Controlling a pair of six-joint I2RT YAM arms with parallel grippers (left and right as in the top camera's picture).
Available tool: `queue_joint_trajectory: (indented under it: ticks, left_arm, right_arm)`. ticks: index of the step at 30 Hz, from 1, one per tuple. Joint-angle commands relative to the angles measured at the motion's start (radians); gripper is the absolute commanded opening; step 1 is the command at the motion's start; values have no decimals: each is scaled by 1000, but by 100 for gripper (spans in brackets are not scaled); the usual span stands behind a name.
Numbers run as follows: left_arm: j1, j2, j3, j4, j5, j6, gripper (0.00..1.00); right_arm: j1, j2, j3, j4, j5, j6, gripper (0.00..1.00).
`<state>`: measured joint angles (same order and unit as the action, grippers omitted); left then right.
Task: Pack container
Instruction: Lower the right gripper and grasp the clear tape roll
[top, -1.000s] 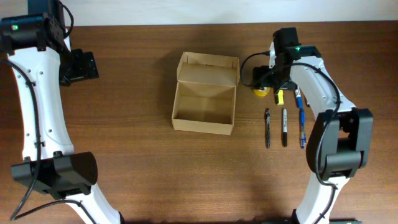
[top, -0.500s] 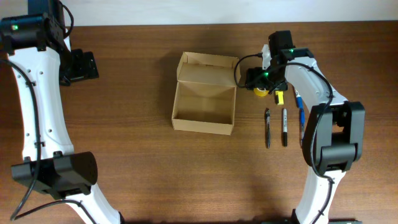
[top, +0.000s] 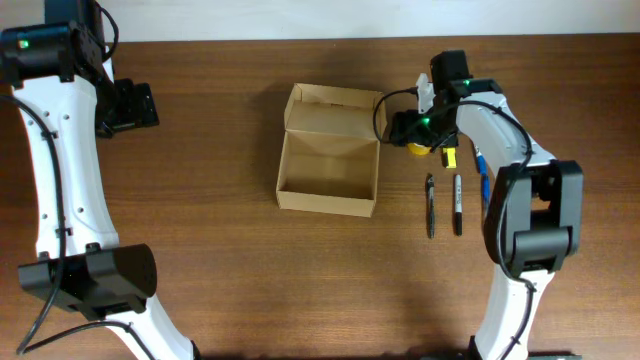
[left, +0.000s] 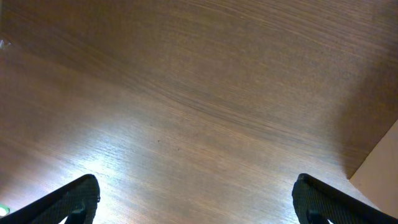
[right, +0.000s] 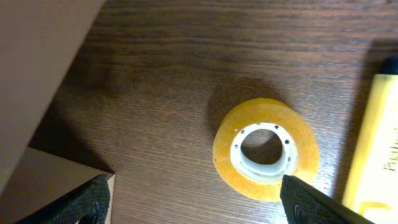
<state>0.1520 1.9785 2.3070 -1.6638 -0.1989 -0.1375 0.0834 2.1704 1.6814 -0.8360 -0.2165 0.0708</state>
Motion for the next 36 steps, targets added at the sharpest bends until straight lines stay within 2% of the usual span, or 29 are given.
queue_joint_trajectory:
  ticks: [1,8,26,36]
  left_arm:
    - [3,-9,-6,-1,-7,9,100]
    - [3,-9,-6,-1,-7,9,100]
    - [3,-9,-6,-1,-7,9,100]
    - [3,-9,-6,-1,-7,9,100]
  right_arm:
    - [10,42,24,-2,-21,-11,88]
    - [11,56,24,0,-15,-11,88]
    - [8,57,24,-26,149,-6,87]
    - [8,60,24,-34,103,-11,86]
